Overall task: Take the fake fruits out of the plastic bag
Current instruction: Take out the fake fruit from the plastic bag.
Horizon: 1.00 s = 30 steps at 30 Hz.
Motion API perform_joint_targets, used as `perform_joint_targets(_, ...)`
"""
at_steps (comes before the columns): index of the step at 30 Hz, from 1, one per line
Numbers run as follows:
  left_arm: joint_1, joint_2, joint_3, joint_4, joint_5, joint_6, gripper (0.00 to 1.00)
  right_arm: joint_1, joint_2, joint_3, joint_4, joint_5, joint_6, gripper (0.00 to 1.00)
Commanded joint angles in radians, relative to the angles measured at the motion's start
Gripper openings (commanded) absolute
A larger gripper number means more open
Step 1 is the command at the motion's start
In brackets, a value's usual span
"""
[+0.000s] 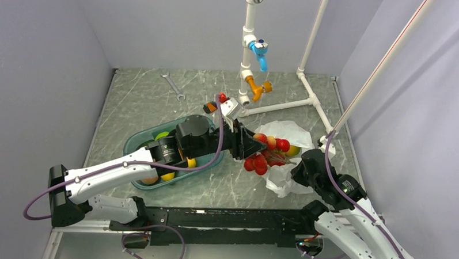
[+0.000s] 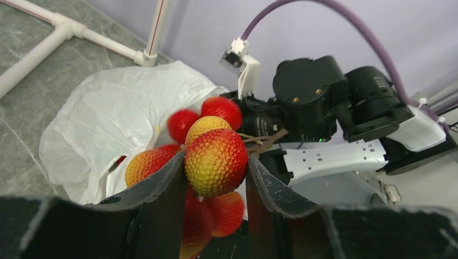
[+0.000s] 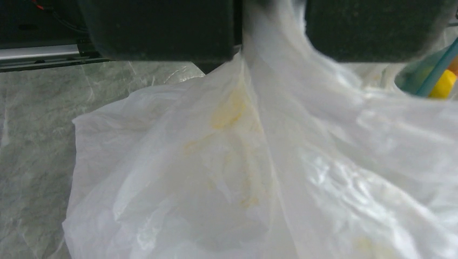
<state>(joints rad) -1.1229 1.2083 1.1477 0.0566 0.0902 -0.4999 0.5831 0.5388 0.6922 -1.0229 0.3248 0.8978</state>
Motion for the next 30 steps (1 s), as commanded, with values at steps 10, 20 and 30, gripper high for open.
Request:
perform_joint_targets(10,-0.003,-0.223,-0.052,-0.010,-0.085,0.059,0.00,0.002,-0.017,0.030,0.032,0.018,0.001,0.00)
perform_joint_targets(20,-0.004,-0.397,-0.054,-0.208,-0.427,0.102,0.00,0.001,-0.011,0.024,0.034,0.005,-0.011,0.00)
perform_joint_targets(30,0.029,-0.296,-0.096,-0.524,-0.883,-0.065,0.00,0.002,-0.007,0.022,0.042,-0.009,-0.023,0.00)
